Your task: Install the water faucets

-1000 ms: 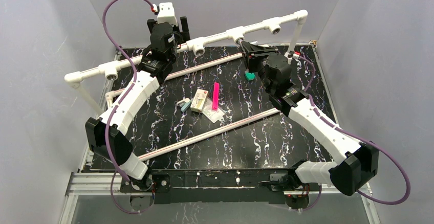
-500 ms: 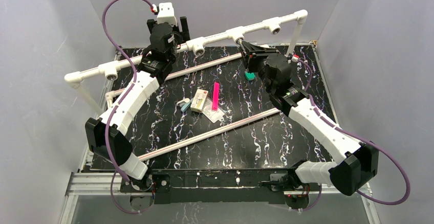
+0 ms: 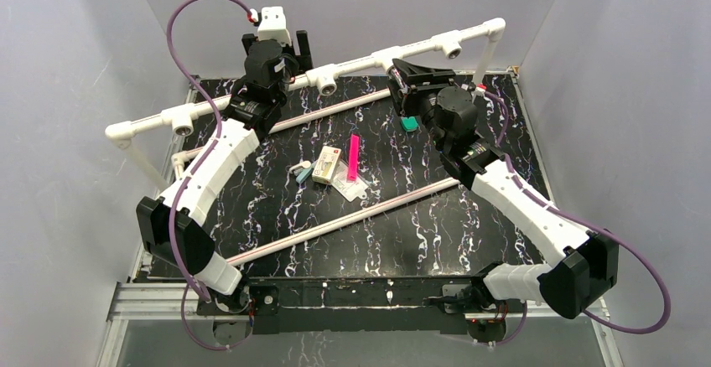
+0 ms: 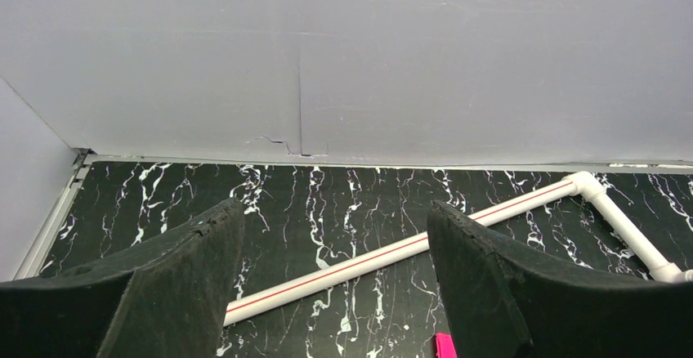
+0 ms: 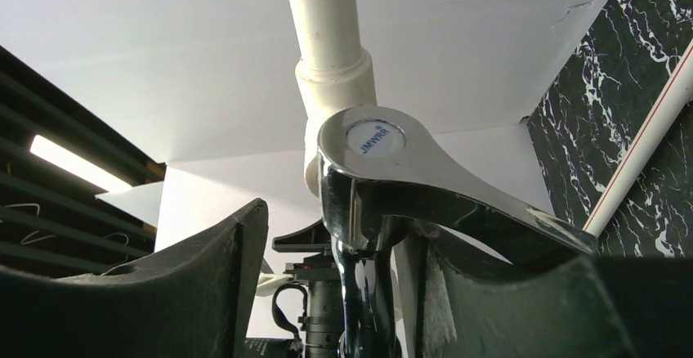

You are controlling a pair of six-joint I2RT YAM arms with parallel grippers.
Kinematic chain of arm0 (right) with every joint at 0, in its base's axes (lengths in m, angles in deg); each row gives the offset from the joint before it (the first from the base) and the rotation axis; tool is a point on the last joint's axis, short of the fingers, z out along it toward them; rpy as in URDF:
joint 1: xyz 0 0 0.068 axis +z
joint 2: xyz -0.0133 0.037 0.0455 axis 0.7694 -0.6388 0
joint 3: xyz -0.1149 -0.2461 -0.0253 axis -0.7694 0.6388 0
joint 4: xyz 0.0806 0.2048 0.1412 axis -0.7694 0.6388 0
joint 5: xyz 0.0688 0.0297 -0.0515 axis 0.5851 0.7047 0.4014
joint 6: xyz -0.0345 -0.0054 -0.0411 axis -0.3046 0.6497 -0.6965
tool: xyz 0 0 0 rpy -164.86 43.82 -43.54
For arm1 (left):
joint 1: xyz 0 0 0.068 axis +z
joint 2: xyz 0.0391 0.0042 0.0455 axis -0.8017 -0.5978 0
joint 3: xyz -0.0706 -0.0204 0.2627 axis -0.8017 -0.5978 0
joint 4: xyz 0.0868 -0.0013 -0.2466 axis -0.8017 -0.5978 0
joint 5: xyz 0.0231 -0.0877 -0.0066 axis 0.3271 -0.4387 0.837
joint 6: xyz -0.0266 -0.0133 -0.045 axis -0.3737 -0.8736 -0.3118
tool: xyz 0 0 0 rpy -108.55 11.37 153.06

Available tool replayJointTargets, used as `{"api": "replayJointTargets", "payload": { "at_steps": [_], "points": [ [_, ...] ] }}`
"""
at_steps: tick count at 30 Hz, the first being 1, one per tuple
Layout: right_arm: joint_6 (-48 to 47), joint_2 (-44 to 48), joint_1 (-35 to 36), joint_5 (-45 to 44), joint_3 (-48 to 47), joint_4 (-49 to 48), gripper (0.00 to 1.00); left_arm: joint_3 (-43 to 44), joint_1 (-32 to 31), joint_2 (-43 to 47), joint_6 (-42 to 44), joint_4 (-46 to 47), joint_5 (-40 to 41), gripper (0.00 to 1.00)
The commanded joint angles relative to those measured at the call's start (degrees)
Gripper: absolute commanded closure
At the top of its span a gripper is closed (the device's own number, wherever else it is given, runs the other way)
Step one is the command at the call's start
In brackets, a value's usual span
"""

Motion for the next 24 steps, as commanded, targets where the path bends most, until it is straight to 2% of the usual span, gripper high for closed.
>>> {"api": "replayJointTargets", "payload": {
  "at_steps": [1,19,24],
  "points": [
    [-1.54,0.57,-0.27,-0.38,-0.77,-2.49,0.34,-3.05,-2.3,0.28,-0.1,-10.02,-4.6,0.21],
    [-11.58,6.72,-0.23,7.16,2.92,-2.58,0.22,-2.7,-2.3,-0.46,0.31,-10.5,-4.16,0.21],
    [-15.92,10.21,-0.27,8.68,2.92,1.58,0.2,-2.88,-2.3,-0.49,0.51,-10.51,-4.06,0.21]
  ]
}}
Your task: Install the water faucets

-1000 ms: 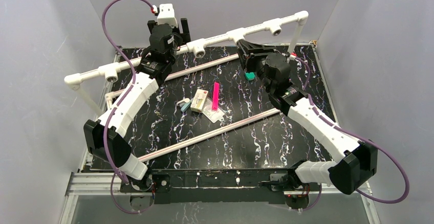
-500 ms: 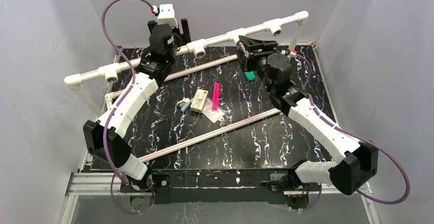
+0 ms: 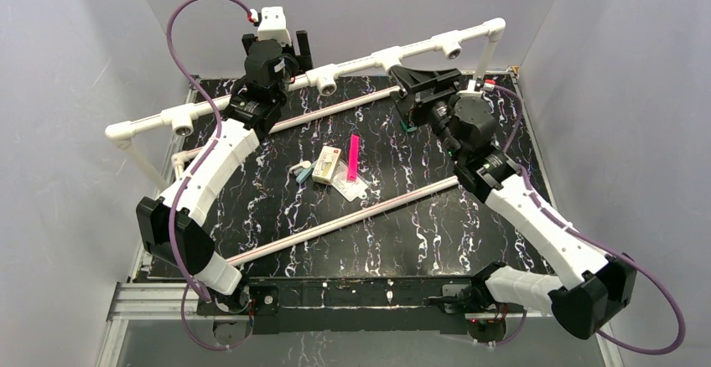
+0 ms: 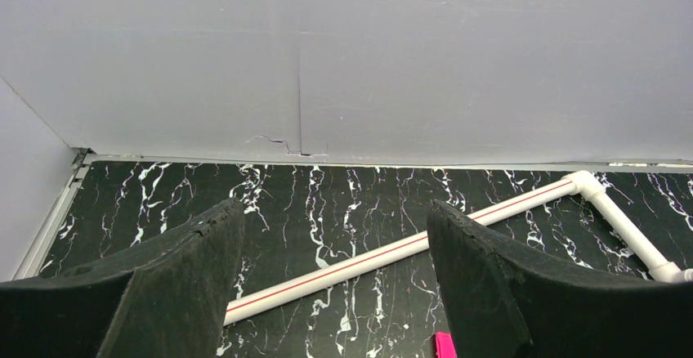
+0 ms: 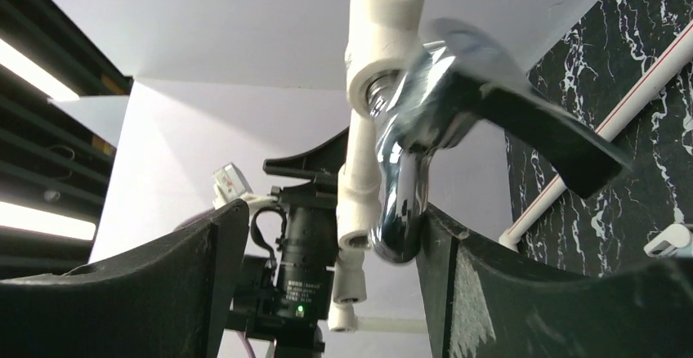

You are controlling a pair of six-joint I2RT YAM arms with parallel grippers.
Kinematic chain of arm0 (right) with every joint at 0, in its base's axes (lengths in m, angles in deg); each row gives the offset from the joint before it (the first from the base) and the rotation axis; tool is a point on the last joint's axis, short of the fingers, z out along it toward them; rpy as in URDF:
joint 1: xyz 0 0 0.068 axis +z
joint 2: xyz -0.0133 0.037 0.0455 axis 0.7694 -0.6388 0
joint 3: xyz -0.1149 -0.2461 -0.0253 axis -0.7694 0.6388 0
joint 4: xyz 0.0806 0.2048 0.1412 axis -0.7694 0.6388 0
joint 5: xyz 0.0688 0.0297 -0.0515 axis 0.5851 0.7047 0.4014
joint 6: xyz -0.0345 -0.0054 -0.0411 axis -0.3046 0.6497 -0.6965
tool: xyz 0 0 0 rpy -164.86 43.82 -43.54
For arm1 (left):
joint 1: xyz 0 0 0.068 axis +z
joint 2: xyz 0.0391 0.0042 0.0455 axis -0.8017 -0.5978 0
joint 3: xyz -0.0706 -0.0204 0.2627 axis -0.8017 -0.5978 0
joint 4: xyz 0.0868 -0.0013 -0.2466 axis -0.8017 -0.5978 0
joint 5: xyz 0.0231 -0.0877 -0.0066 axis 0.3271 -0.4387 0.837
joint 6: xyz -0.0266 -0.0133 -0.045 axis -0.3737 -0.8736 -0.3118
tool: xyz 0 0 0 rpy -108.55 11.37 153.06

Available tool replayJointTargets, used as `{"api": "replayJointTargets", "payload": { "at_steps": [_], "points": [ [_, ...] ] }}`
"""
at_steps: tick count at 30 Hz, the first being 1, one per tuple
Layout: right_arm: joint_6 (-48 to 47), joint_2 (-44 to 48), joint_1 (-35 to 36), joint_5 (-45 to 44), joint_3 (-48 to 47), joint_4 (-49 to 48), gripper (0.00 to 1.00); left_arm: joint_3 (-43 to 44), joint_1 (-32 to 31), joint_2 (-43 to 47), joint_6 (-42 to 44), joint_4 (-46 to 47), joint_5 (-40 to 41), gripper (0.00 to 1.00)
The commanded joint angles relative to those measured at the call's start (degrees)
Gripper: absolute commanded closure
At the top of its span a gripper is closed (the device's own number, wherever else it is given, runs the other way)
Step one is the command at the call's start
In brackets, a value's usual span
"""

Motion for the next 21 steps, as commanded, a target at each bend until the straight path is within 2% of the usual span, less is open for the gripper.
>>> {"api": "replayJointTargets", "payload": {
  "at_steps": [1,8,12,16,21],
  "points": [
    [-5.87,4.75,-0.22,1.74,-0.18,3.0,0.19,-2.85,-2.3,-0.59,0.64,-10.35,-3.93,0.21],
    [-12.4,10.2,-0.22,1.45,-0.68,12.0,0.16,-2.0,-2.3,-1.86,0.5,-10.72,-4.15,0.21],
    [-16.04,12.72,-0.3,0.62,-0.33,13.7,0.16,-1.98,-2.3,-2.18,0.49,-10.89,-4.1,0.21],
    [-26.06,13.45,-0.33,-2.39,-3.44,16.85,0.18,-2.08,-2.3,-2.2,0.58,-10.91,-3.97,0.21],
    [-45.58,13.85,-0.34,-2.45,-5.01,14.87,0.2,-1.97,-2.3,-2.15,0.56,-11.01,-4.15,0.21]
  ]
}}
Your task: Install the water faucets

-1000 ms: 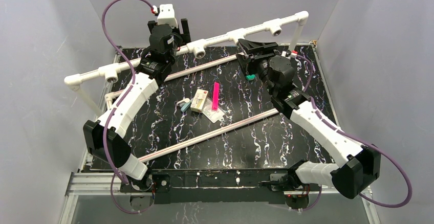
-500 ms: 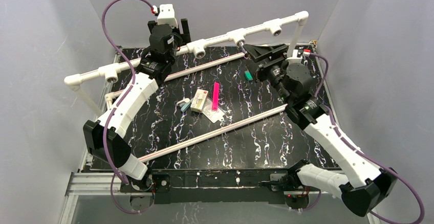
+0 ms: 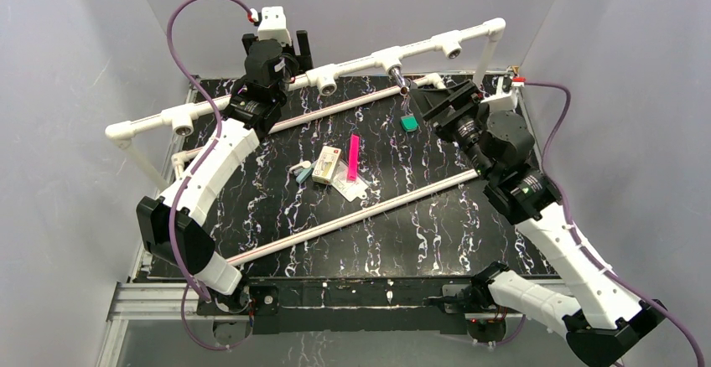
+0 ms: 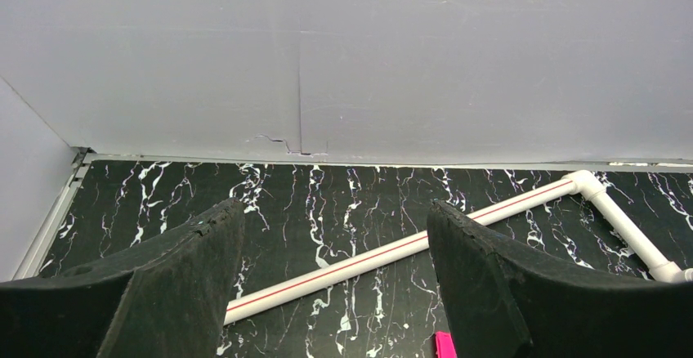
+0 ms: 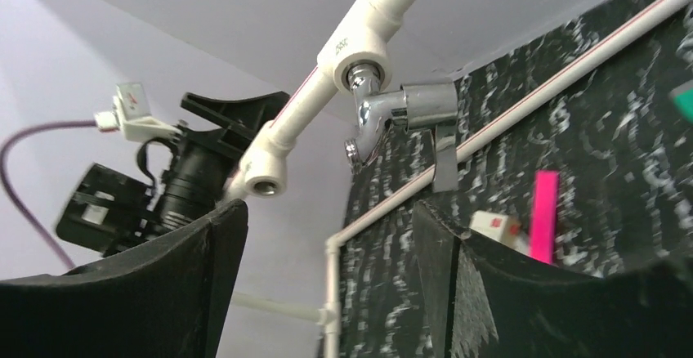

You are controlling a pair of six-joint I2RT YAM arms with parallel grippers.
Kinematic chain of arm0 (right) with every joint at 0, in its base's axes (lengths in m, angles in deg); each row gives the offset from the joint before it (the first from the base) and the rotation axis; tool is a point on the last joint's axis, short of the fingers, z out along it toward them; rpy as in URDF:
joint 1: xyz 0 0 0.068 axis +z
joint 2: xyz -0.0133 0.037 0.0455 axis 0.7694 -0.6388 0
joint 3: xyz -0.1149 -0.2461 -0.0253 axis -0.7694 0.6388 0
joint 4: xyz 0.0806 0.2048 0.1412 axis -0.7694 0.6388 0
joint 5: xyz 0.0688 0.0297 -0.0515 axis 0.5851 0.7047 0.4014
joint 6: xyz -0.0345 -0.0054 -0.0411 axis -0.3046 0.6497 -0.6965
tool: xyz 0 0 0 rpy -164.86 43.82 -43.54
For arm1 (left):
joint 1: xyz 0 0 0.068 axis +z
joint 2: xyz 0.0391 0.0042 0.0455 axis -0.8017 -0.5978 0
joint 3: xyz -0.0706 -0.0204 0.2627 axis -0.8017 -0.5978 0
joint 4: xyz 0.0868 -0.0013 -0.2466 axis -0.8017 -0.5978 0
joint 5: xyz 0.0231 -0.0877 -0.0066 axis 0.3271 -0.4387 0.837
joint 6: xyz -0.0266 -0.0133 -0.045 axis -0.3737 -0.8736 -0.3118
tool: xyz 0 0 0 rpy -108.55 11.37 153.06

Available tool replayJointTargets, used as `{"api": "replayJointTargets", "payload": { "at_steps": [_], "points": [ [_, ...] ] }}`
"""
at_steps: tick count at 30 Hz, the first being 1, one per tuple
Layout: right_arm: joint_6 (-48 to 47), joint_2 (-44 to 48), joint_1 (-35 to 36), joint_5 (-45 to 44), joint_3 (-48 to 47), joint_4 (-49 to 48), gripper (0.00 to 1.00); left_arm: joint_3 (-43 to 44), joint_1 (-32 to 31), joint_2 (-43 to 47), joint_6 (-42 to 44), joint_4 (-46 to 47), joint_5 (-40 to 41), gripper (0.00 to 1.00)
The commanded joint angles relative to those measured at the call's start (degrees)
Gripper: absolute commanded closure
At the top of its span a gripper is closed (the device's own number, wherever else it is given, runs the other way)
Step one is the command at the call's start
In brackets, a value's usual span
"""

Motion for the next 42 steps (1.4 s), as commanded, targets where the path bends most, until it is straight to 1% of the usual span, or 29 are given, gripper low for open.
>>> {"api": "replayJointTargets", "payload": {
  "at_steps": [1,6,12,16,21,26,33,39,42],
  "points": [
    [-21.53,1.1,-0.33,-0.82,-3.6,-1.95,0.2,-2.16,-2.3,-1.92,0.6,-10.79,-4.21,0.21],
    [-41.75,0.29,-0.29,0.57,-4.2,-3.08,0.2,-2.41,-2.3,-1.84,0.69,-10.97,-4.11,0.21],
    [-65.35,0.85,-0.27,5.06,-0.5,-10.29,0.19,-2.81,-2.3,-1.51,0.69,-10.89,-4.18,0.21],
    [-76.21,0.04,-0.28,11.25,0.2,-11.7,0.17,-2.95,-2.3,-1.34,0.61,-10.79,-4.39,0.21],
    [-84.27,-1.7,-0.27,17.45,-0.24,-13.26,0.16,-2.87,-2.3,-1.2,0.51,-10.73,-4.67,0.21],
    [-89.71,-3.51,-0.23,19.61,-0.18,-16.45,0.16,-3.11,-2.3,-0.78,0.51,-10.71,-4.75,0.21],
    [-96.01,-7.32,-0.22,18.94,-0.15,-21.7,0.17,-3.69,-2.3,-0.25,0.51,-10.53,-4.63,0.21],
    [-100.9,-9.25,-0.24,17.41,1.49,-26.62,0.22,-3.72,-2.3,-0.35,0.52,-10.41,-4.58,0.21],
    [-102.3,-10.39,-0.24,16.52,1.85,-27.31,0.24,-3.65,-2.3,-0.47,0.51,-10.41,-4.67,0.21]
  ]
}}
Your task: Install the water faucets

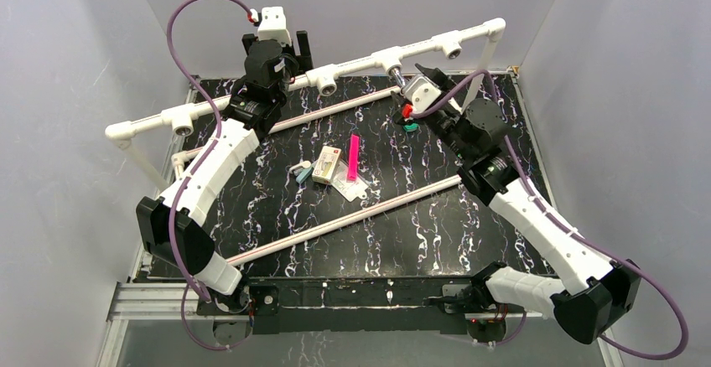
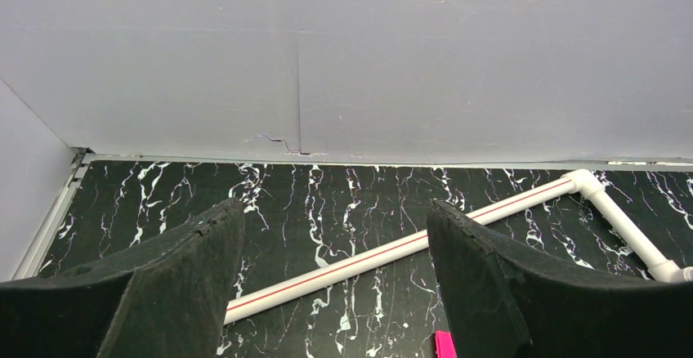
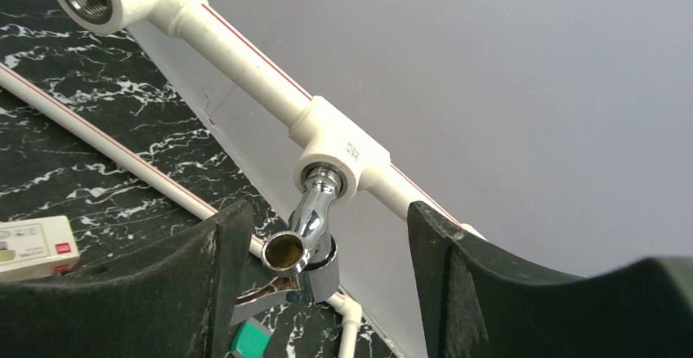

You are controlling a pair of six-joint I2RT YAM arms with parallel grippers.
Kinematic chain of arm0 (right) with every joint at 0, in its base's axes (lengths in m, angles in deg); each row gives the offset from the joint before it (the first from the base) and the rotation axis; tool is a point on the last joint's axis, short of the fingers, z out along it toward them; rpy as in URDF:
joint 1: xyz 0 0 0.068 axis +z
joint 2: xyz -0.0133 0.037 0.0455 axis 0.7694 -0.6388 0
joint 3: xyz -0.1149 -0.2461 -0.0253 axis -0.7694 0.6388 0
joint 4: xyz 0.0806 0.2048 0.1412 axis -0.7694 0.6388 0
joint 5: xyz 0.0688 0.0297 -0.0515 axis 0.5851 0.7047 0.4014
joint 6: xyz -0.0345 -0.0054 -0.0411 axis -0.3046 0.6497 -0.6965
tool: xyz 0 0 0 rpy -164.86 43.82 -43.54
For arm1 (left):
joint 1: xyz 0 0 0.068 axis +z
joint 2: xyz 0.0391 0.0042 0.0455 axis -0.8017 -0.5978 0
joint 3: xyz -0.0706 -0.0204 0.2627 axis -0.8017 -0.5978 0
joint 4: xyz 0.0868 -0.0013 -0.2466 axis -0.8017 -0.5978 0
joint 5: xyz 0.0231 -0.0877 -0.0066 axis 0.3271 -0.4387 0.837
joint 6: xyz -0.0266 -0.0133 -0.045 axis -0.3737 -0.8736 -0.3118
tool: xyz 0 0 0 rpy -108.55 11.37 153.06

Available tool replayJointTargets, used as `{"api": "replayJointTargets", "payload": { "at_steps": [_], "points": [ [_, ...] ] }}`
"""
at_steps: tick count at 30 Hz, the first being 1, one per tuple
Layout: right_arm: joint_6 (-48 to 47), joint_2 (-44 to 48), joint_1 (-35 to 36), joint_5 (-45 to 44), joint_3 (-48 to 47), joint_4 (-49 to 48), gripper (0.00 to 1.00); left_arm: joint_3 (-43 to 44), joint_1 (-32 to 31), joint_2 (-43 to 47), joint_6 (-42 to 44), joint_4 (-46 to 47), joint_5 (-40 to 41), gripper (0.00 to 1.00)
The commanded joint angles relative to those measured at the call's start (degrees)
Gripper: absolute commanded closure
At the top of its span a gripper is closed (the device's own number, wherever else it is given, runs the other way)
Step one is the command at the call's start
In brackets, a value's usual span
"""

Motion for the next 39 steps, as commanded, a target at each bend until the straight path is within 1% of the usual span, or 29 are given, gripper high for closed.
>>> {"api": "replayJointTargets", "payload": {
  "at_steps": [1,12,19,22,25,29,30,35,39],
  "points": [
    [-4.41,-1.17,-0.14,-2.04,0.38,-6.2,0.25,-3.35,-2.3,-0.7,0.51,-10.46,-4.48,0.21],
    [-7.48,-4.6,0.19,-4.77,0.89,-8.35,0.3,-2.69,-2.3,-1.4,0.85,-10.72,-4.39,0.21],
    [-8.51,-6.15,0.5,-6.83,1.02,-10.72,0.42,-2.27,-2.3,-1.89,1.06,-10.73,-4.33,0.21],
    [-8.42,-6.48,0.6,-6.89,0.92,-11.17,0.49,-2.22,-2.3,-2.13,1.04,-10.8,-4.52,0.21],
    [-7.92,-6.97,0.75,-7.02,0.74,-11.17,0.59,-2.19,-2.3,-2.24,1.08,-10.81,-4.56,0.21],
    [-5.49,-7.37,0.85,-7.59,0.28,-11.19,0.93,-1.99,-2.3,-2.34,1.13,-10.82,-4.56,0.21],
    [-4.55,-7.38,0.88,-7.58,0.29,-11.09,0.99,-2.0,-2.3,-2.4,1.13,-10.81,-4.56,0.21],
    [2.32,-6.82,1.45,-7.93,1.56,-12.41,0.99,-2.03,-2.3,-2.42,1.13,-10.81,-4.72,0.21],
    [11.12,-5.84,1.6,-10.44,2.28,-14.3,0.99,-1.82,-2.3,-2.51,1.04,-10.92,-4.91,0.21]
  ]
}}
